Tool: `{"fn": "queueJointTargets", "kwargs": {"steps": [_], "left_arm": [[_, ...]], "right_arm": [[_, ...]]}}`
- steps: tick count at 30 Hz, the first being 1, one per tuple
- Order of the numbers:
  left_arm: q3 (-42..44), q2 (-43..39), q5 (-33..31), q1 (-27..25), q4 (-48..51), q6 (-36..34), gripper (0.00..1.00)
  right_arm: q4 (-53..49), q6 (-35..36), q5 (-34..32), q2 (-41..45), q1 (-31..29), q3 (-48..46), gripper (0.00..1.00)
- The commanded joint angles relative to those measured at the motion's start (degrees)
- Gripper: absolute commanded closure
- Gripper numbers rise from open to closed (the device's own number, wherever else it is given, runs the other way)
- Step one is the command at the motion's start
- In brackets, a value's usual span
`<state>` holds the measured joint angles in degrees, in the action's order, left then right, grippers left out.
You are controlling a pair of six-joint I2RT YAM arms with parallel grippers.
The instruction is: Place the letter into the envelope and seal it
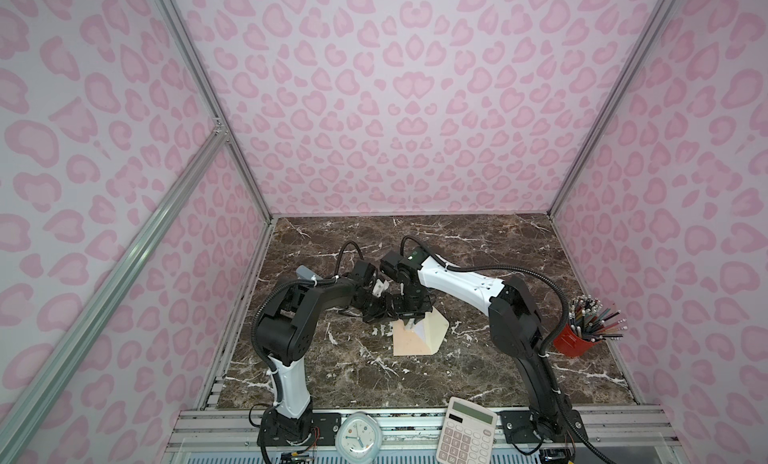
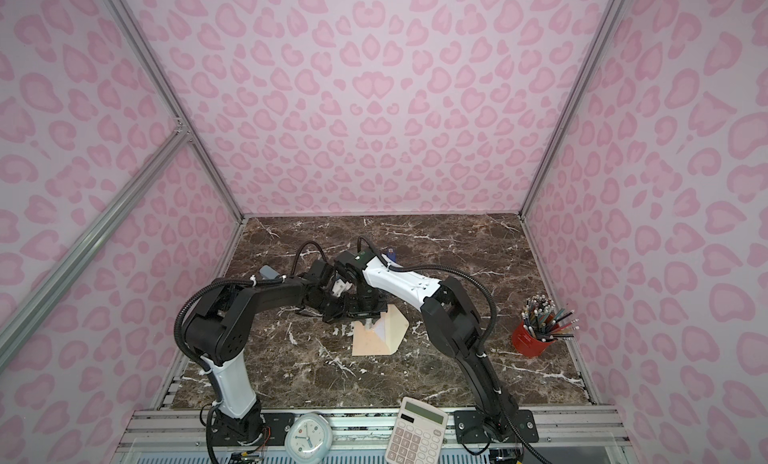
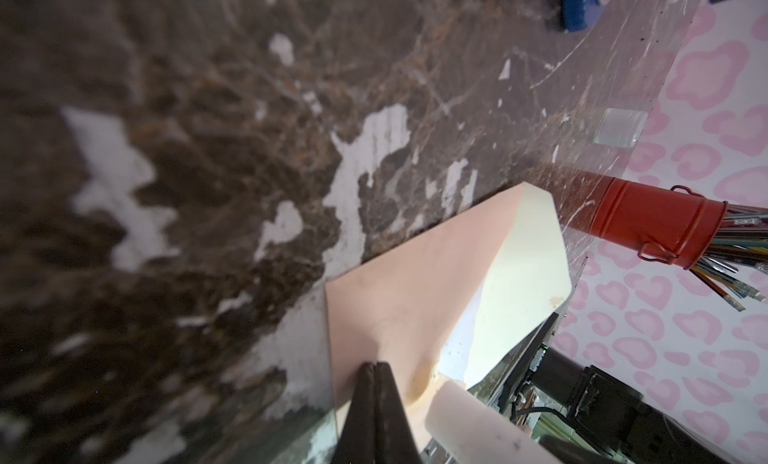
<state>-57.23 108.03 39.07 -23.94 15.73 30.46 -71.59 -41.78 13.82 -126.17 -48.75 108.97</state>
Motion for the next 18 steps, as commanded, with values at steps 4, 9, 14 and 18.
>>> {"fn": "queueJointTargets", "kwargs": {"steps": [4,9,14,18], "left_arm": [[0.5,-0.4,-1.8,0.0,2.2,-0.3,0.96],[0.5,-0.6,-1.7,0.0,2.2,-0.3,0.96],[0.6,-0.6,-1.6,0.0,2.2,-0.3,0.96],[0.6,-0.6,-1.6,0.1,2.2,-0.3,0.96]], "right_arm": [[-1.3,0.3,-0.1,-1.6,-0.1,1.3,1.0],[-2.6,0.8,-1.1,-2.7,-0.1,2.9,1.0],[-3.6,1.3,-1.4,-3.5,-0.1,3.0,1.0],[-4.1,1.4,-1.5,-3.7,-0.2,3.0,1.0]]}}
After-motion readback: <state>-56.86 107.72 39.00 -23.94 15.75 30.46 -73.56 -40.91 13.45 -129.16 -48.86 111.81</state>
